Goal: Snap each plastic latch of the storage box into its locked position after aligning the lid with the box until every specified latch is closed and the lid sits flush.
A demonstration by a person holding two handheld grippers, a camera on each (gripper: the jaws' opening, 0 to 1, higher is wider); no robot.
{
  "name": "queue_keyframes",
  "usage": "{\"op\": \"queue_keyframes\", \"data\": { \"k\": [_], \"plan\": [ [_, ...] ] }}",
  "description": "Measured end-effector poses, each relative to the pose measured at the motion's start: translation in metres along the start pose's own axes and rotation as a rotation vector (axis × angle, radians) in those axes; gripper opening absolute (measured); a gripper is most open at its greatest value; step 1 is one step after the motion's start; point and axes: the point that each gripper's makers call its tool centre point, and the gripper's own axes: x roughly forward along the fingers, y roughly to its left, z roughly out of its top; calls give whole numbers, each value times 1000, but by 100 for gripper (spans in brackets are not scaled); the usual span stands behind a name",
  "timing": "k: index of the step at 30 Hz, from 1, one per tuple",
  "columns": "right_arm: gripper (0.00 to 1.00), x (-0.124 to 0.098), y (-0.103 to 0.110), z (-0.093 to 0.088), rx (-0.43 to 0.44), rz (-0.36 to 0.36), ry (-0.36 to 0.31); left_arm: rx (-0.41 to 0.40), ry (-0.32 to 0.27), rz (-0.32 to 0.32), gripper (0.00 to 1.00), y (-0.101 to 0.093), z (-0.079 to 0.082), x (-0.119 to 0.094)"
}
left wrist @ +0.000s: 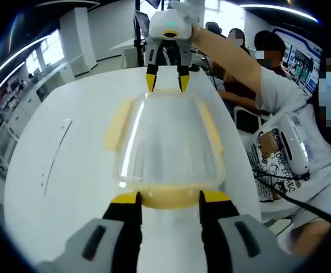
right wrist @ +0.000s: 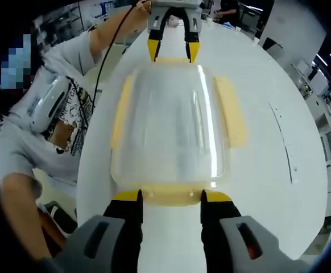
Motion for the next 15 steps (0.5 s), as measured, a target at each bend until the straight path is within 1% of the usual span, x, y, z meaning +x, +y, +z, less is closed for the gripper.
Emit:
{"op": "queue_keyframes", "data": {
  "k": [5, 7, 10, 15],
  "plan": [
    [39, 10, 0, 11, -9, 2, -7, -11, 5, 5, 39, -2, -12, -4],
    [39, 13, 1, 14, -6, 17, -7, -15, 12, 3, 39, -3, -18, -5],
    [39, 14, 0, 17, -8, 24, -15, -17, 14, 4, 39, -4, -22, -6],
    [39, 17, -3, 25, -19, 13, -23, -20, 19, 15, 39, -1, -29, -9]
  ]
}}
